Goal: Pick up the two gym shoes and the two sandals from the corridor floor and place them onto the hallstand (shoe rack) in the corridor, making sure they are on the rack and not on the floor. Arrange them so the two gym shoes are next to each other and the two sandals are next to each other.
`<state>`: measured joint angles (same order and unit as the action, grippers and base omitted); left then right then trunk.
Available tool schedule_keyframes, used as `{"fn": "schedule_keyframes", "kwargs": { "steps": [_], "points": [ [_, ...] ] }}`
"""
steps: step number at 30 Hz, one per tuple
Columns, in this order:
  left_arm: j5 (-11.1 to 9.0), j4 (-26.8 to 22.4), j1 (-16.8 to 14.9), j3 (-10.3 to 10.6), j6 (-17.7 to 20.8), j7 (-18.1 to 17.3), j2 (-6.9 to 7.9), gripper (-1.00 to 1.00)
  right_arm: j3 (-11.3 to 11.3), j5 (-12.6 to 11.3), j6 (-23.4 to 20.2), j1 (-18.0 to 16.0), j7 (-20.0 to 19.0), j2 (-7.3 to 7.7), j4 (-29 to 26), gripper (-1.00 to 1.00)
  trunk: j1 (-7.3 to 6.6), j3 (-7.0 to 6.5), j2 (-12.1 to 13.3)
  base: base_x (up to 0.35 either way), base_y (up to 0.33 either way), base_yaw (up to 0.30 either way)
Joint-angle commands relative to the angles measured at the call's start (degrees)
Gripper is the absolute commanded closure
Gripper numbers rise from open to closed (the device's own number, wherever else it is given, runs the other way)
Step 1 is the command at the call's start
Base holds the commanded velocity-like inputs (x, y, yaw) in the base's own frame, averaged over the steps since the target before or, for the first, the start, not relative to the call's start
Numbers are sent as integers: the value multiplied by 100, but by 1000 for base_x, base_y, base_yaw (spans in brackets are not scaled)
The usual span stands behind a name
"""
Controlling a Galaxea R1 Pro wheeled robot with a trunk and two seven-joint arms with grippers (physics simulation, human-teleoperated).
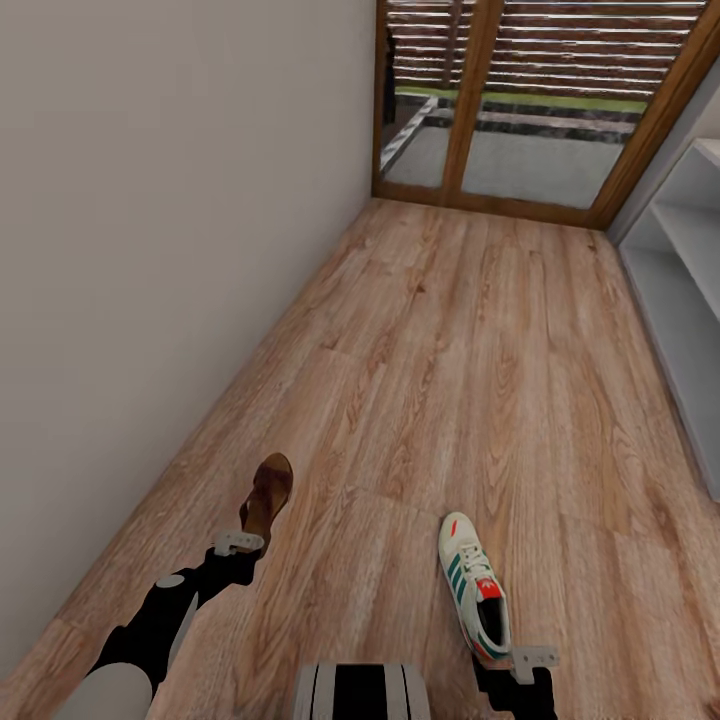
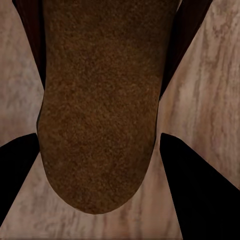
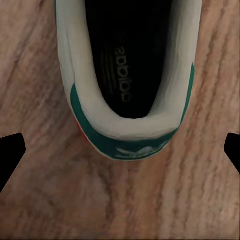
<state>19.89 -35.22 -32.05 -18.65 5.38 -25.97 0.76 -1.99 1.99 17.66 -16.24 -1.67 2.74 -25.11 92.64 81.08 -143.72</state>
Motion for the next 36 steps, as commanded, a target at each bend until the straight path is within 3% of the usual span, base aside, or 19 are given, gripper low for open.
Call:
{"fn": "schedule_keyframes", "kwargs": {
  "steps": [1, 8, 20, 32, 36],
  "points": [
    [24, -11, -3, -33, 33, -48, -6, 100, -21, 21, 19, -2, -18, -2, 2, -100, 1, 36, -3, 0, 0, 0],
    [24, -13, -8, -41, 33, -48, -6, 100, -24, 20, 25, -2, -18, -1, -2, -100, 19, 254, -12, 0, 0, 0],
    [21, -316, -12, -44, 49, -48, -12, 100, -23, 21, 27, -2, -18, -1, -2, -100, 19, 284, -12, 0, 0, 0],
    [15, -420, -3, -48, 59, -52, -14, 100, -23, 21, 27, -2, -18, -1, -2, -100, 50, 551, -28, 0, 0, 0],
    [17, -423, -1, -50, 57, -49, -12, 100, -22, 21, 27, -2, -18, -1, -2, -100, 50, 551, -28, 0, 0, 0]
  ]
}}
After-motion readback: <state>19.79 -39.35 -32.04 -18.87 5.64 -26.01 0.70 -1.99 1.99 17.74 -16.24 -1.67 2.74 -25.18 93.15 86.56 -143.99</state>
